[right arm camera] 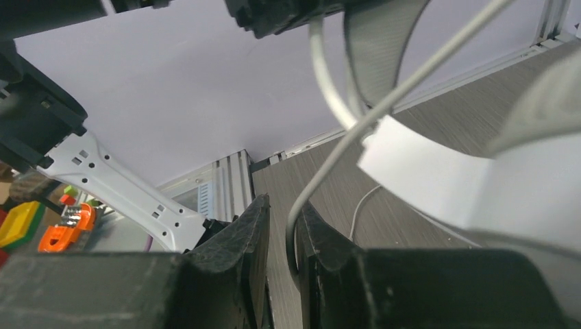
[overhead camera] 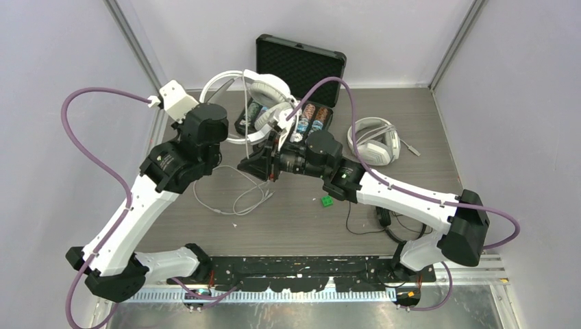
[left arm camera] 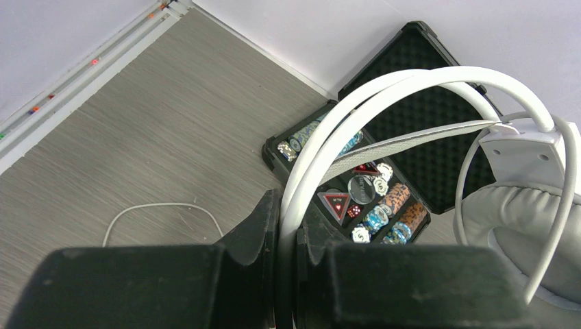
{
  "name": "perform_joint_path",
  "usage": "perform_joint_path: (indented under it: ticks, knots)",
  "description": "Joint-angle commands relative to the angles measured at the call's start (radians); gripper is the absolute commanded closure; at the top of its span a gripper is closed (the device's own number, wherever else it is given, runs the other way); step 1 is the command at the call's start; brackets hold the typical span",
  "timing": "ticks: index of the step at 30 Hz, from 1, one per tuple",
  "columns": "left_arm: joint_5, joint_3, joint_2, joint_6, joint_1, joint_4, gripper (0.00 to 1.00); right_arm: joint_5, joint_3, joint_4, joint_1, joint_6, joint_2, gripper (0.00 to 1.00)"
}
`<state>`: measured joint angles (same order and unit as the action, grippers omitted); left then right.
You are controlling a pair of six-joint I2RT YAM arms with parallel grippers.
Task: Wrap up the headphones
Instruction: Wrap the headphones cable around the headphones.
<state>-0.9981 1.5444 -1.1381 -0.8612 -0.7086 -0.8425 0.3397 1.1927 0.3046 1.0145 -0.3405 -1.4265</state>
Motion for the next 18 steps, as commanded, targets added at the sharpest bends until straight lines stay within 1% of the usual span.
perform_joint_path:
  ticks: [1,6,8,14,18]
  knots:
    - [-0.022,0.057,0.006,-0.108,0.0,0.116,1.0,-0.062,-0.003,0.028,0.035,0.086,0.035,0.74]
    - [-0.005,0.064,0.007,-0.132,0.0,0.114,1.0,-0.123,-0.053,0.06,0.038,0.127,0.039,0.74]
    - [0.008,0.07,0.009,-0.134,0.0,0.112,1.0,-0.133,-0.087,0.084,0.039,0.147,0.045,0.71]
    - [0.062,0.08,0.023,-0.158,0.0,0.099,1.0,-0.117,-0.201,0.244,0.039,0.217,0.049,0.63]
    - [0.103,0.105,0.022,-0.165,0.0,0.089,1.0,-0.096,-0.258,0.356,0.039,0.27,0.018,0.59]
